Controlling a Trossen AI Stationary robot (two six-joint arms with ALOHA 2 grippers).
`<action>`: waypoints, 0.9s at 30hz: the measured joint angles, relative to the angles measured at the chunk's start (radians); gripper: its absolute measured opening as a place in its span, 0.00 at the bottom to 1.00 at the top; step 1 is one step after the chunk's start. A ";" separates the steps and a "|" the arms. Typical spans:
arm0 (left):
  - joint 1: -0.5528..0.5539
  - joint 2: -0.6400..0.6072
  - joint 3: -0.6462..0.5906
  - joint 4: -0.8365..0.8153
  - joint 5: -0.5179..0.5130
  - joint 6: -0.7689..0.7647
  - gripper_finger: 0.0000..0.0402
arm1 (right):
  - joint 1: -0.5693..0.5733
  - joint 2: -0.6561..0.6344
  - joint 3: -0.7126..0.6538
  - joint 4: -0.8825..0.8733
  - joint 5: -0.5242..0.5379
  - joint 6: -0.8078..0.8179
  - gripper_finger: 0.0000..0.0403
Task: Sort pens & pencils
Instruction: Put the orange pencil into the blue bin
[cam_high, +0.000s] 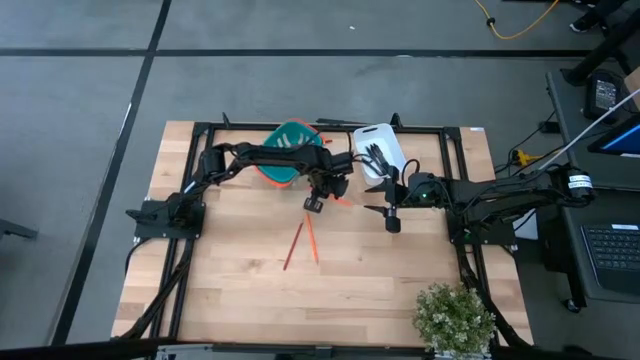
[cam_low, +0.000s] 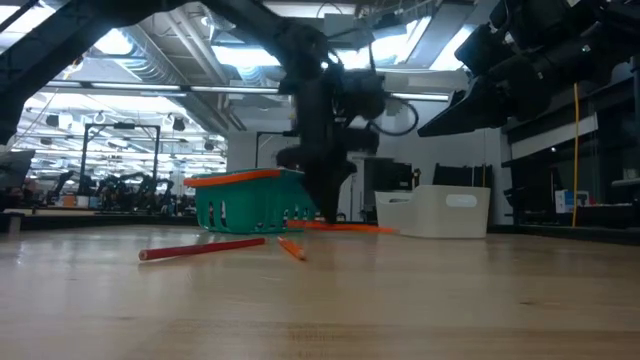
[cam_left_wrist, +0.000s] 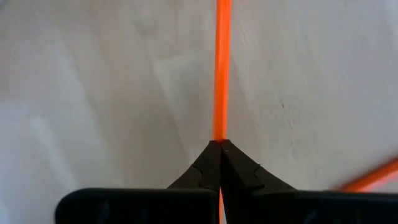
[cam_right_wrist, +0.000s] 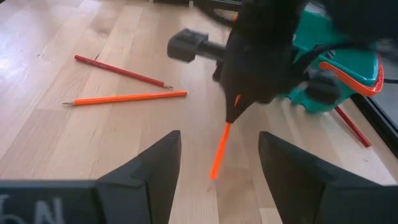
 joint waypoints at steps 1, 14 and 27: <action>0.000 -0.001 0.021 -0.018 0.000 -0.001 0.01 | 0.000 0.000 0.000 0.000 0.000 0.000 0.54; -0.021 -0.004 0.129 -0.127 0.064 -0.004 0.00 | 0.000 0.000 0.000 -0.046 0.000 0.000 0.54; -0.026 -0.005 0.129 -0.244 -0.098 -0.080 0.00 | 0.000 0.000 0.000 -0.048 0.000 0.084 0.54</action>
